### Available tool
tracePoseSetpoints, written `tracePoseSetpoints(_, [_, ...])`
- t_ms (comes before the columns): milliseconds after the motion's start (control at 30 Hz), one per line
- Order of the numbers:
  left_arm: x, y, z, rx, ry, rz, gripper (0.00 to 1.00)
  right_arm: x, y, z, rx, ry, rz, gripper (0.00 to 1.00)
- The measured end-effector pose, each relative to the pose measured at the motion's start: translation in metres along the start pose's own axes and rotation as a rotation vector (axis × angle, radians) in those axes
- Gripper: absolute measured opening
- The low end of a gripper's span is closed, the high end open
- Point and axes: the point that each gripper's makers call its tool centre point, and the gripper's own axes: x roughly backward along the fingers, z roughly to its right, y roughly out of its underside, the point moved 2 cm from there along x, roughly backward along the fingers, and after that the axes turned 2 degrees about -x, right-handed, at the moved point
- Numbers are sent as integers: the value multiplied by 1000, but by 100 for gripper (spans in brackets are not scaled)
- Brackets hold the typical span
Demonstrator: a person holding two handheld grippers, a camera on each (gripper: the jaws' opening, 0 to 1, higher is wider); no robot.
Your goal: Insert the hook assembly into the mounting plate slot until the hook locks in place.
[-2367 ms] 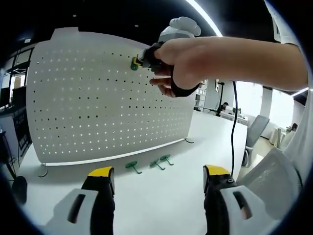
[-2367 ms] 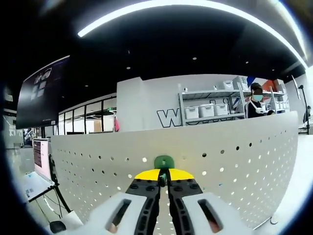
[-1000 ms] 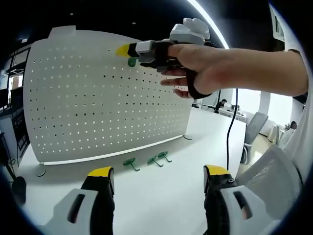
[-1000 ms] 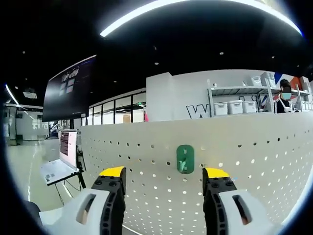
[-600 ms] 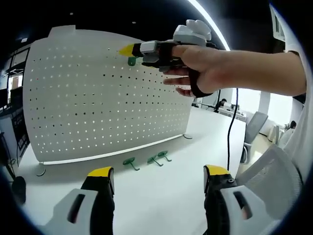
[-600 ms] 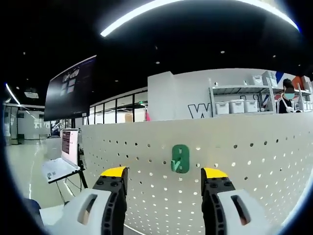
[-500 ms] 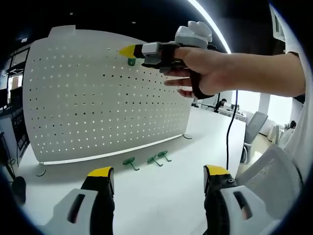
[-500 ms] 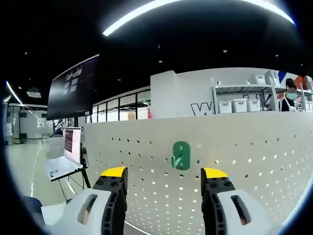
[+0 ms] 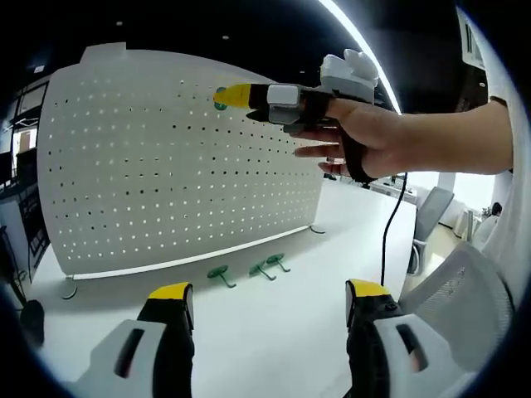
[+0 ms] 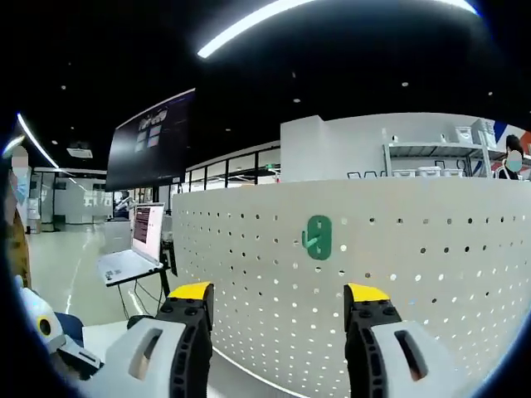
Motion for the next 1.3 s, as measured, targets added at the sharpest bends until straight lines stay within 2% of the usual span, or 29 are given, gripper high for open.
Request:
tracePoseSetpoints(267, [1, 0, -2, -4, -5, -3, 77, 20, 14, -3, 3, -37, -33, 63])
tracePoseSetpoints(433, [2, -1, -4, -2, -11, -3, 77, 35, 29, -3, 0, -57, -72, 64])
tracePoseSetpoints(733, [3, -1, -6, -7, -20, -9, 77, 53, 48, -2, -1, -60, -110, 65])
tracePoseSetpoints(1300, [2, -1, -3, -17, -10, -16, 77, 77, 66, -2, -3, -63, -147, 66])
